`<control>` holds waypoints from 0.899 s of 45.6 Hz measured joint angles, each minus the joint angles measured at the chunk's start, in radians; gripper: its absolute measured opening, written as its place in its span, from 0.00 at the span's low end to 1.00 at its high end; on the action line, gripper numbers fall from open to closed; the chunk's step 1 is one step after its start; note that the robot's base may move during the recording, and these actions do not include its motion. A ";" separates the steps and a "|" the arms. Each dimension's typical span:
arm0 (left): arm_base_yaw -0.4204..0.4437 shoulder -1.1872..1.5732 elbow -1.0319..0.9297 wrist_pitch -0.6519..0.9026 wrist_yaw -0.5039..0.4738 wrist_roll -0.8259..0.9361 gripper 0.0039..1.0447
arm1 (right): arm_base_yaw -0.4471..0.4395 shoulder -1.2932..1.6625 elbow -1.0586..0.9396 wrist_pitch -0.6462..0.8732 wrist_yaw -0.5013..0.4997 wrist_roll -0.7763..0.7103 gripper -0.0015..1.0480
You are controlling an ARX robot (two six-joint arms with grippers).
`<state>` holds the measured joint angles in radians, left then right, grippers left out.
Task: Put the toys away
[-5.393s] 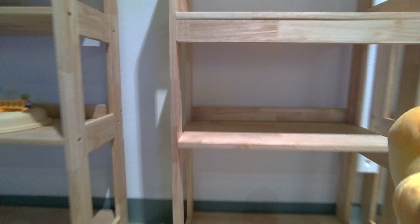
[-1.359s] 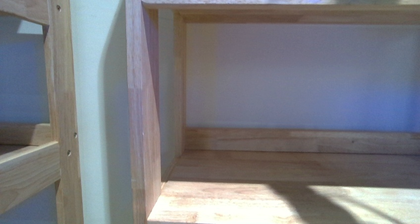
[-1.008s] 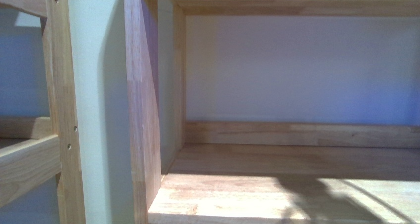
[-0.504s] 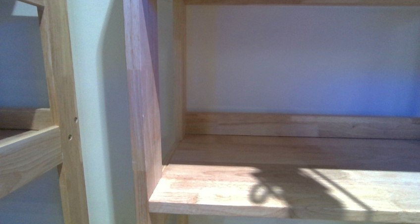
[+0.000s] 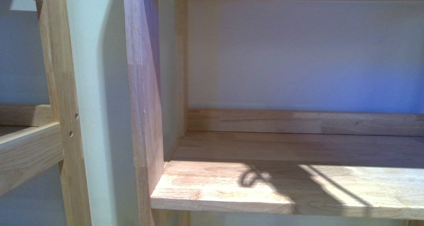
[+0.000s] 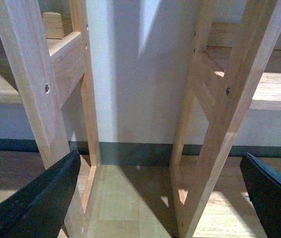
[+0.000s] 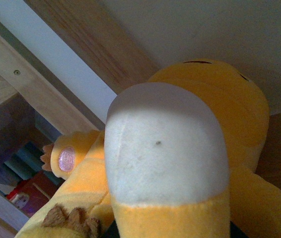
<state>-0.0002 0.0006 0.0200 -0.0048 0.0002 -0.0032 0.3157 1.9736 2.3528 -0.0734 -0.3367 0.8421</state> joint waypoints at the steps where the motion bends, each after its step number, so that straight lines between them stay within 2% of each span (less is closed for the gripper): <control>1: 0.000 0.000 0.000 0.000 0.000 0.000 0.94 | 0.000 0.002 0.002 0.000 0.000 0.000 0.08; 12: 0.000 0.000 0.000 0.000 0.000 0.000 0.94 | 0.003 0.039 0.051 -0.017 0.009 -0.008 0.08; 29: 0.000 0.000 0.000 0.000 0.000 0.000 0.94 | 0.027 0.164 0.245 -0.085 0.028 -0.016 0.08; 41: 0.000 0.000 0.000 0.000 0.000 0.000 0.94 | 0.053 0.177 0.257 -0.075 0.042 -0.019 0.08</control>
<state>-0.0002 0.0006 0.0200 -0.0048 0.0002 -0.0032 0.3687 2.1509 2.6095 -0.1482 -0.2947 0.8234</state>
